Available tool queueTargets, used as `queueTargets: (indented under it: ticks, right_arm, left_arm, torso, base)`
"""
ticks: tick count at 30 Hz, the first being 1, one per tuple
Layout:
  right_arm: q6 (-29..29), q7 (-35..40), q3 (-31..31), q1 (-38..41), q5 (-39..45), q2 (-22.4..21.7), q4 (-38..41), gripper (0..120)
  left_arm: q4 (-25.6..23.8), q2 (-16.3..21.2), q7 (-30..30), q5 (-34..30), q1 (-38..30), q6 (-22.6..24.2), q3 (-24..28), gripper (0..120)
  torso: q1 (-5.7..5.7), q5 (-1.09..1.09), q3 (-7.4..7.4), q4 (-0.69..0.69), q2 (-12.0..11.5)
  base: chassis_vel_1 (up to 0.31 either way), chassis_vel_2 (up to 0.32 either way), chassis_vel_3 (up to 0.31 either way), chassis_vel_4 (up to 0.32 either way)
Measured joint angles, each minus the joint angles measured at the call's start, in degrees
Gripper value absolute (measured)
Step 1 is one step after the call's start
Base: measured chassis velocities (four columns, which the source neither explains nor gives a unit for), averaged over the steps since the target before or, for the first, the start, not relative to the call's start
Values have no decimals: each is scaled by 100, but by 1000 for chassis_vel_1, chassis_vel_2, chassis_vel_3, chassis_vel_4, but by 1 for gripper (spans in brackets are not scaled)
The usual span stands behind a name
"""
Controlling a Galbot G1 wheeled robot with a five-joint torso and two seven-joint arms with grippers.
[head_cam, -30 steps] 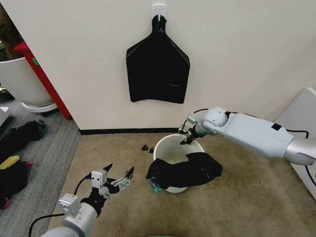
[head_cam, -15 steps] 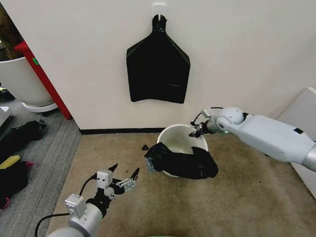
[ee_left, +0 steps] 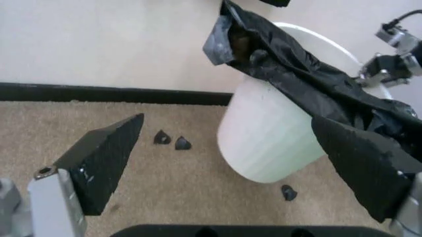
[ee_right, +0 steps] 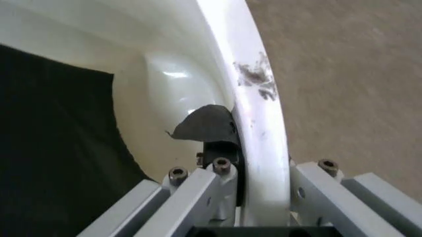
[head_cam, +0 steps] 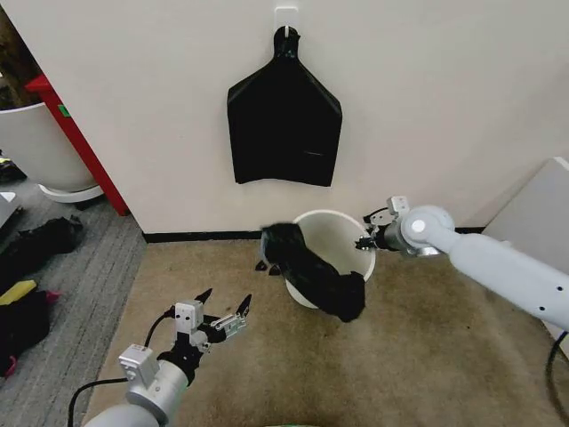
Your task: Place the garbage bag over the trash bin.
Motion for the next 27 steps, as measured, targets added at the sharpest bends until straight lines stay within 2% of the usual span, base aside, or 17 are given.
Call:
queueTargets:
  ticks: [1, 4, 13, 19, 27]
  right_arm:
    - [0, 0, 0, 0, 0, 0, 0, 0]
    - [72, 681, 555, -416, 422, 62, 281, 0]
    - [1262, 2130, 1529, -1538, 490, 540, 779, 0]
    - [1675, 2582, 1794, -1989, 306, 679, 1180, 0]
    - [2000, 2714, 1962, -2391, 33, 868, 1432, 0]
  left_arm:
    - [0, 0, 0, 0, 0, 0, 0, 100]
    - [29, 43, -26, -23, -65, -9, 84, 100]
    - [259, 150, -46, -172, -242, -148, 216, 100]
    - [452, 190, -147, -329, -395, -259, 258, 100]
    - [486, 201, -134, -345, -447, -254, 271, 100]
  torso:
    - [0, 0, 0, 0, 0]
    - [0, 4, 0, -2, 0]
    - [0, 4, 0, -1, 0]
    - [0, 4, 0, -2, 0]
    - [0, 4, 0, -1, 0]
  base:
    - [0, 0, 0, 0]
    - [0, 0, 0, 0]
    - [0, 0, 0, 0]
    - [0, 0, 0, 0]
    - [0, 0, 0, 0]
